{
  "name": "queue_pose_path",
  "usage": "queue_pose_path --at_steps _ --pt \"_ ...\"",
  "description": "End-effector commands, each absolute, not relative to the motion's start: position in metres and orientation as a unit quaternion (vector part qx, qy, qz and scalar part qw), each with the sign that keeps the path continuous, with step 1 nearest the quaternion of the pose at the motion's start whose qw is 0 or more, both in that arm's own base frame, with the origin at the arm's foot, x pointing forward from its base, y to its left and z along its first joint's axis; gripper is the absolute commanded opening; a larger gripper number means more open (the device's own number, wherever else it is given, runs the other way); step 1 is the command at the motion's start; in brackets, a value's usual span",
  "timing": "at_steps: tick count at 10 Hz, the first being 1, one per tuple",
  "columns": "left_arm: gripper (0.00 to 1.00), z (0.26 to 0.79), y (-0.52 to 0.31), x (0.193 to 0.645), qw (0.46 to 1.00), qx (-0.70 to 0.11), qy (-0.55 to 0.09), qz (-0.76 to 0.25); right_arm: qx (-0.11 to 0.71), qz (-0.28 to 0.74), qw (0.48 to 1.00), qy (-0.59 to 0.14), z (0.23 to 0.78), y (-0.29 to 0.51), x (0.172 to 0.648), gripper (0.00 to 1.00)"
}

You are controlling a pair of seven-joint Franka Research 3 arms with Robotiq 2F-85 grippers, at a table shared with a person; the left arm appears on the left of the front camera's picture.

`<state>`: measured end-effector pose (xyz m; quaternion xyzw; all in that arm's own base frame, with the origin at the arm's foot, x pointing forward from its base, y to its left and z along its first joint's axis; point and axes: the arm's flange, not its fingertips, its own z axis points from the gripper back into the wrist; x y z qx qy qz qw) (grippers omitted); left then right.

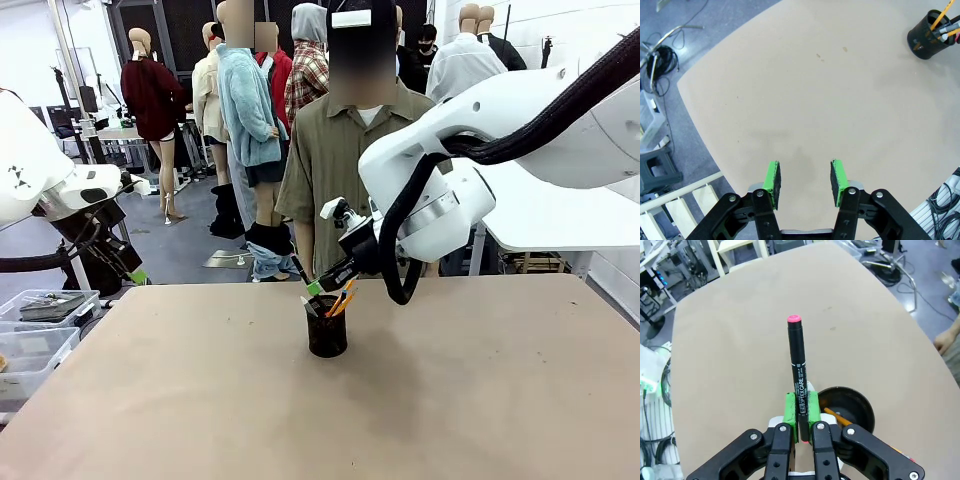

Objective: Place the pens into the pen holder.
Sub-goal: Pick up a writing instrument from the table and place it into the Pen holder.

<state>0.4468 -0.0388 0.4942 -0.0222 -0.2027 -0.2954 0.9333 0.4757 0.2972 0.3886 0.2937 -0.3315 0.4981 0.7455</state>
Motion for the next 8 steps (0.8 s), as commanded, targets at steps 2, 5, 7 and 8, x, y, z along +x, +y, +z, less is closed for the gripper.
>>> queue_pose_path --at_steps 2,5,7,8 --pt "0.54 0.495 -0.038 0.448 0.934 -0.014 -0.205 -0.292 0.29 0.497 0.753 -0.32 0.384 0.301 0.486 0.0" --pt "0.54 0.495 -0.038 0.448 0.934 -0.014 -0.205 -0.292 0.29 0.501 0.754 -0.311 0.375 0.296 0.492 0.0" --pt "0.54 0.495 -0.038 0.448 0.934 -0.014 -0.205 -0.292 0.289 0.507 0.748 -0.316 0.374 0.296 0.494 0.0" --pt "0.54 0.495 -0.038 0.448 0.934 -0.014 -0.205 -0.292 0.285 0.509 0.744 -0.327 0.375 0.296 0.496 0.0"
